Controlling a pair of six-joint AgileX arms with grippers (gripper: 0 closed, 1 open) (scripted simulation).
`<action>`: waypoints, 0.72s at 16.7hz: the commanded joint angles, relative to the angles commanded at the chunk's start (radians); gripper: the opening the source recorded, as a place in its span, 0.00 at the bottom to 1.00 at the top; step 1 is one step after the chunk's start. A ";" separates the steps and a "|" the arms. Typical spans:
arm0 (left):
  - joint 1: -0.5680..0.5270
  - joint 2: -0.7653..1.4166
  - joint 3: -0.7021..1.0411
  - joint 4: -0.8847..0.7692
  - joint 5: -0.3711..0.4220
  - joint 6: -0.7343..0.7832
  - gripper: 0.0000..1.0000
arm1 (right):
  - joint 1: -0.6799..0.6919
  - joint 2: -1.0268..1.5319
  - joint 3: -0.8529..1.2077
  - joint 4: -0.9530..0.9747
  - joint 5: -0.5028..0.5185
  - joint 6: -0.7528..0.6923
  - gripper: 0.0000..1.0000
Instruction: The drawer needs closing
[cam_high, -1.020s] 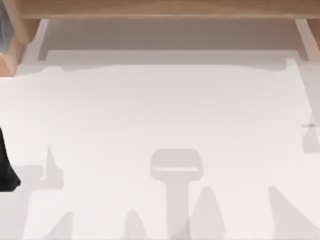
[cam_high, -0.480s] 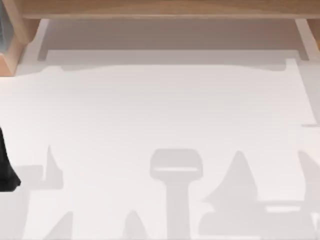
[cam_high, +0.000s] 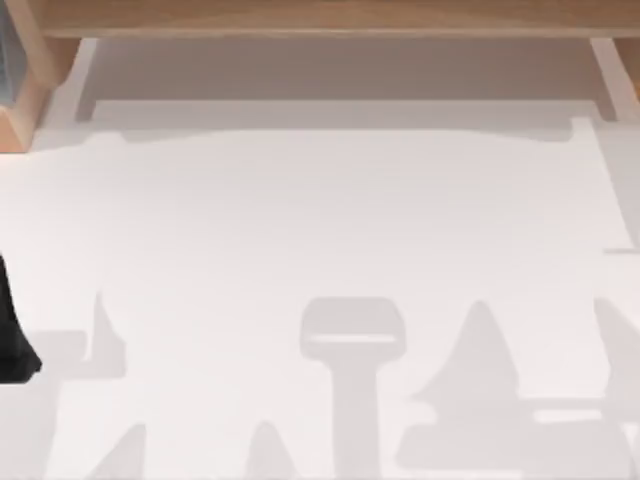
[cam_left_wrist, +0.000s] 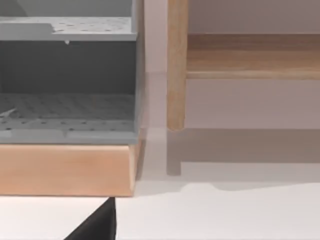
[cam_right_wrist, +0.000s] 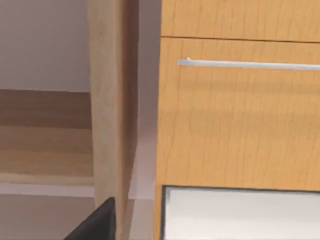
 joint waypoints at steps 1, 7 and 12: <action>0.000 0.000 0.000 0.000 0.000 0.000 1.00 | -0.005 0.014 -0.001 0.022 -0.006 -0.031 1.00; 0.000 0.000 0.000 0.000 0.000 0.000 1.00 | -0.064 0.204 -0.024 0.244 -0.065 -0.376 1.00; 0.000 0.000 0.000 0.000 0.000 0.000 1.00 | -0.135 0.446 -0.049 0.482 -0.122 -0.780 1.00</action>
